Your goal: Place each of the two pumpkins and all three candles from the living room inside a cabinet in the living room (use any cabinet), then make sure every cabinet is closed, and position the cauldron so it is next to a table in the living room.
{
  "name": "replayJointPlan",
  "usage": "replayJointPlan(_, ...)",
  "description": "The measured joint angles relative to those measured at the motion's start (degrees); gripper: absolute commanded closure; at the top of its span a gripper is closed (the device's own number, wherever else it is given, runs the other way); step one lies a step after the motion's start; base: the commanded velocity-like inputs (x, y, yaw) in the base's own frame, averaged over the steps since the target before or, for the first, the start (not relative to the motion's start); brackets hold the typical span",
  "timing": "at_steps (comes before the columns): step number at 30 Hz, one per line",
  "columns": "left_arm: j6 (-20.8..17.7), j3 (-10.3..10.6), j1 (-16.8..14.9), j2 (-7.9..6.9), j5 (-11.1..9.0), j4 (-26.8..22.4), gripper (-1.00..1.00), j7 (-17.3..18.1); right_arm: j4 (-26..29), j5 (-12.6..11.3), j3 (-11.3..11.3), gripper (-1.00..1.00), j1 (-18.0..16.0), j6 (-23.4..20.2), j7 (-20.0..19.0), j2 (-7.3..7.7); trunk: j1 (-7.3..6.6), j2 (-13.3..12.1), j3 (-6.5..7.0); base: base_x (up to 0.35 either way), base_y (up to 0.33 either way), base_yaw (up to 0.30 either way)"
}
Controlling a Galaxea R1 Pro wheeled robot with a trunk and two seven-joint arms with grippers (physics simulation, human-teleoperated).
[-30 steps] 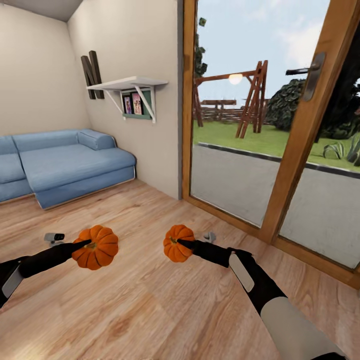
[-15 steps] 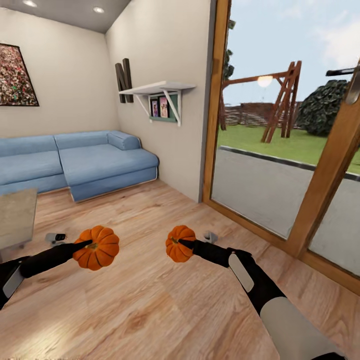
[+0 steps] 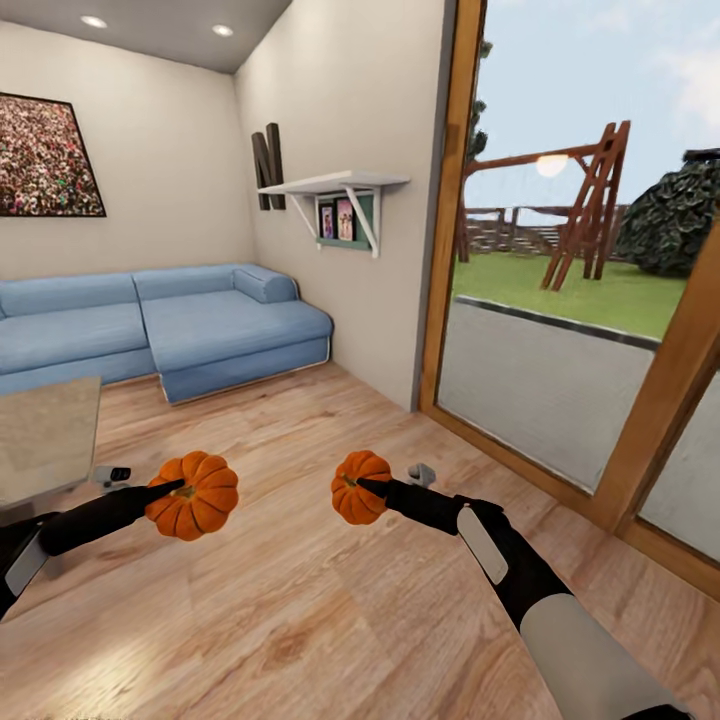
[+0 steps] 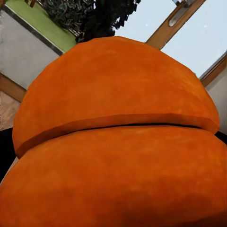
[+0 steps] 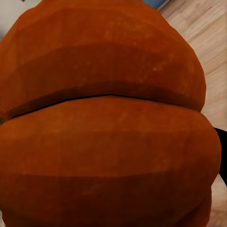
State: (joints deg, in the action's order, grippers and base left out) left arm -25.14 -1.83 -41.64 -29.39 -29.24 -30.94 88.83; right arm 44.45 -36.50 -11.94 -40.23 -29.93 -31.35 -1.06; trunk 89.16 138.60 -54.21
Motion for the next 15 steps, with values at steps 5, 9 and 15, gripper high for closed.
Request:
replayJointPlan(5,0.0,0.0,0.0,-0.03,0.0,0.0,1.00,0.0,0.0,0.0,0.0,1.00,0.0,0.0,0.1,0.02,-1.10,-2.0,0.44,0.000,0.000,0.068)
replayJointPlan(9,0.0,0.0,0.0,-0.10,0.0,0.0,1.00,0.0,-0.4,0.5,-0.1,1.00,0.0,-0.4,1.9,0.02,-1.98,-3.6,0.79,0.000,0.000,0.069)
replayJointPlan(15,-0.1,0.4,0.0,0.76,0.0,0.1,1.00,0.0,-1.4,1.1,-0.2,1.00,-0.1,0.1,5.6,0.58,-3.29,-6.0,1.31,0.000,0.000,0.089)
